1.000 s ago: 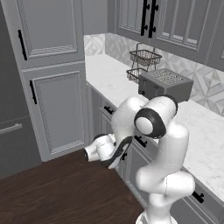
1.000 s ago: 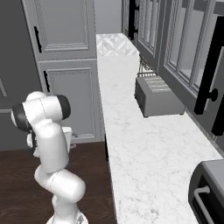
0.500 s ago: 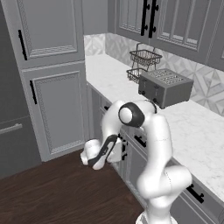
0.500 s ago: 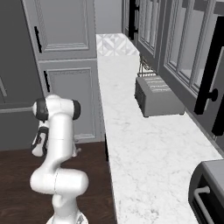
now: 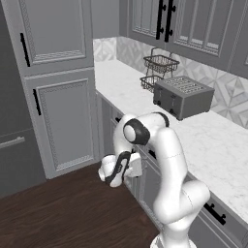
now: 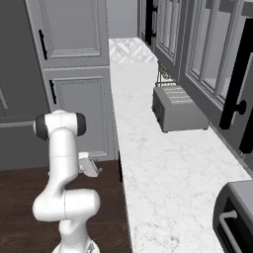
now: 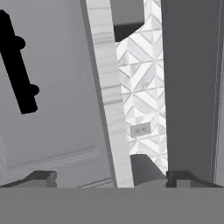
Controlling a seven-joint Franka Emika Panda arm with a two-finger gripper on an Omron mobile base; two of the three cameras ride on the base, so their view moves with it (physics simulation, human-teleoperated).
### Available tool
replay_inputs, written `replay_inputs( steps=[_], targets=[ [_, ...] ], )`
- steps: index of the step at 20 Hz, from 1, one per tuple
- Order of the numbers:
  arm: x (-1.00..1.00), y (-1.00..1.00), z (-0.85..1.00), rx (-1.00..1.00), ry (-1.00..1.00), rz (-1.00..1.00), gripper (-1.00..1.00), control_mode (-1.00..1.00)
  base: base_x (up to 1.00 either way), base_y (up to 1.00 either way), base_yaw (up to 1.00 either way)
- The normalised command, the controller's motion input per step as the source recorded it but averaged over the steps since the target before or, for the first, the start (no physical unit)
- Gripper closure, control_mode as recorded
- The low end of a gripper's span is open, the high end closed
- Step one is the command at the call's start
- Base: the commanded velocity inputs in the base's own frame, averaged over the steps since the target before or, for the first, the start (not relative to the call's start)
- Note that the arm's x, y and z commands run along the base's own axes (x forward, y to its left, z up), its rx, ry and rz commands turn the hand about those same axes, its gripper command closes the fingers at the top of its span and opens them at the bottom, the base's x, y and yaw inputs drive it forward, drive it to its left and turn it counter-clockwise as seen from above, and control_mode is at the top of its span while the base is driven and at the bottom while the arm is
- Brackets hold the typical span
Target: Take a straw from the drawer in front and place it inside the glass cup on the dining counter.
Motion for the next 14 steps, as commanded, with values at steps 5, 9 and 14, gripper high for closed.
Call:
replay_inputs(
  steps=[5,9,14],
  targets=[
    [0.00,-0.39,0.00,0.06,-0.07,0.21,-1.00,-1.00,0.00,0.00,0.00],
    [0.05,-0.11,0.00,0.07,-0.01,0.14,-1.00,-1.00,0.00,0.00,0.00],
    [0.25,0.00,0.00,0.03,0.00,0.02,-1.00,-1.00,0.00,0.00,0.00]
  ],
)
